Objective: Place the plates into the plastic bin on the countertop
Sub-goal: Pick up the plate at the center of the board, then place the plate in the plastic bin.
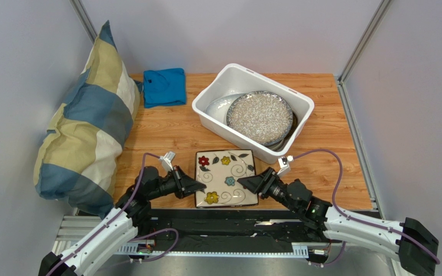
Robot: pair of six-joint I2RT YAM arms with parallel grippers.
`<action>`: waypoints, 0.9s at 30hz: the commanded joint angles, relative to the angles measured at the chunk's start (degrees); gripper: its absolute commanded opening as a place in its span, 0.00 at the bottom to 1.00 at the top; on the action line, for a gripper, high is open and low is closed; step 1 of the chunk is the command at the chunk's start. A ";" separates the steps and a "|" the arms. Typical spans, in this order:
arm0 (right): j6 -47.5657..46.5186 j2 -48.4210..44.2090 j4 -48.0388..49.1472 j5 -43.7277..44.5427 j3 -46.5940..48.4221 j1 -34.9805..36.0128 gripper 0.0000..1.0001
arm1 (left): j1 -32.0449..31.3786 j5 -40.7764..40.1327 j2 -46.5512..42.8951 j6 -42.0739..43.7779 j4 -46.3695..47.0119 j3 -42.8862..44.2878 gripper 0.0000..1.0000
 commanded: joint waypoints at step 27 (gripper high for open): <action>1.91 -1.95 0.05 -9.56 9.86 2.09 0.00 | -0.10 -25.87 -5.69 25.88 -51.79 31.34 1.00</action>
